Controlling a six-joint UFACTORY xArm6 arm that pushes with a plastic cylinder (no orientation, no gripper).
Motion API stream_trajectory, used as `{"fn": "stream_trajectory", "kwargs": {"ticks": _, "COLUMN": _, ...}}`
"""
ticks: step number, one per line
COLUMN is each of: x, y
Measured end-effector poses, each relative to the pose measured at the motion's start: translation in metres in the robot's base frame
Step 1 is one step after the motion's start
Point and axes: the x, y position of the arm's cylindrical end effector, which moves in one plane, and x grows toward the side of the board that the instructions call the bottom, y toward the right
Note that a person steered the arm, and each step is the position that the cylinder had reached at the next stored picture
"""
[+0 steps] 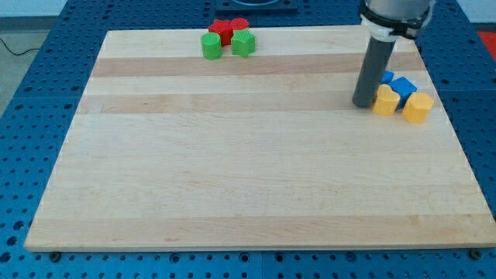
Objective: Move the yellow blocks to the right side
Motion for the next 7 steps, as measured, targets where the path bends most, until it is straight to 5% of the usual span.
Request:
{"fn": "stream_trajectory", "kwargs": {"ticks": 5, "x": 0.003, "y": 0.02}}
{"fn": "stream_trajectory", "kwargs": {"ticks": 7, "x": -0.014, "y": -0.042}}
